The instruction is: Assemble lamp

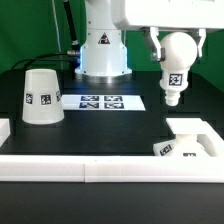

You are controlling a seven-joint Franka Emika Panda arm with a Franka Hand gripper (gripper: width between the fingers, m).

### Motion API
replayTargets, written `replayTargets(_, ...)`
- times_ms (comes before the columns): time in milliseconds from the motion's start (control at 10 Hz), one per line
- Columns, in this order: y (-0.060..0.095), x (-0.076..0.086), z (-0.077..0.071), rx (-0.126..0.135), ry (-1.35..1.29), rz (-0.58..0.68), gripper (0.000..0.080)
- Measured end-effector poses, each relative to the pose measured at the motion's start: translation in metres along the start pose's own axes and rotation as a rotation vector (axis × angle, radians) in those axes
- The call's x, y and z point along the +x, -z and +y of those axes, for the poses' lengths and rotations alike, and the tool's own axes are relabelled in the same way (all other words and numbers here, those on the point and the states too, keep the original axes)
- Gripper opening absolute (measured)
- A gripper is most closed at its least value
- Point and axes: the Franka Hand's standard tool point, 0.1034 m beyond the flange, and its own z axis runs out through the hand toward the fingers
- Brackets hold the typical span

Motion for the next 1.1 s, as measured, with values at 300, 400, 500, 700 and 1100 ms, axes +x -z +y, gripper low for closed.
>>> replayTargets(300,-0.003,0.006,0.003,0.002,-0.003,0.002,0.0579)
replayTargets(400,-0.003,0.006,0.003,0.002,-0.003,0.002,0.0579)
replayTargets(500,-0.005,0.006,0.002,0.002,0.004,0.001,0.0579)
replayTargets(700,-0.010,0.011,0.001,0.007,0.022,-0.003,0.0579)
replayTargets(1100,-0.013,0.030,0.012,0.002,0.023,0.016,0.0579)
